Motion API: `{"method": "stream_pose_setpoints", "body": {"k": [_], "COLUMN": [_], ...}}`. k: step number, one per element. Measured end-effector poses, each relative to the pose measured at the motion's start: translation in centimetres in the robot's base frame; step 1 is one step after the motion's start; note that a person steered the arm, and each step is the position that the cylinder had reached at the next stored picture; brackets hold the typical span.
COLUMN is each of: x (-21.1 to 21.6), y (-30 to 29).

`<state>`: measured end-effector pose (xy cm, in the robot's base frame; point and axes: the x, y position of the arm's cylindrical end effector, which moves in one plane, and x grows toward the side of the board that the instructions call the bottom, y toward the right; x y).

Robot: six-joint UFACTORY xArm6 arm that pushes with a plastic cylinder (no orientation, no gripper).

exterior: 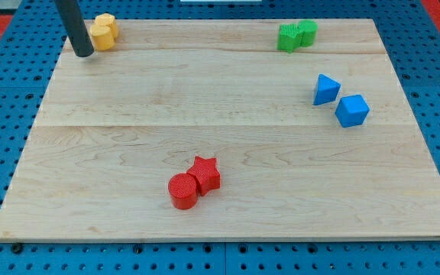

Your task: Separate the yellow blocks

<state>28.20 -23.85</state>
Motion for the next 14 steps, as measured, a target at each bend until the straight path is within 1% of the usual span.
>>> {"method": "stream_pose_setpoints", "body": {"k": [2,3,4,5,7,9,11,12,13,14], "x": [-0.4,3.7,9.1,9.9,8.8,8.9,10.5,11.3,7.6,3.9], "y": [0.0,2.3,8.0,9.7,10.0,9.8,10.0,9.4,-0.1,-4.7]}}
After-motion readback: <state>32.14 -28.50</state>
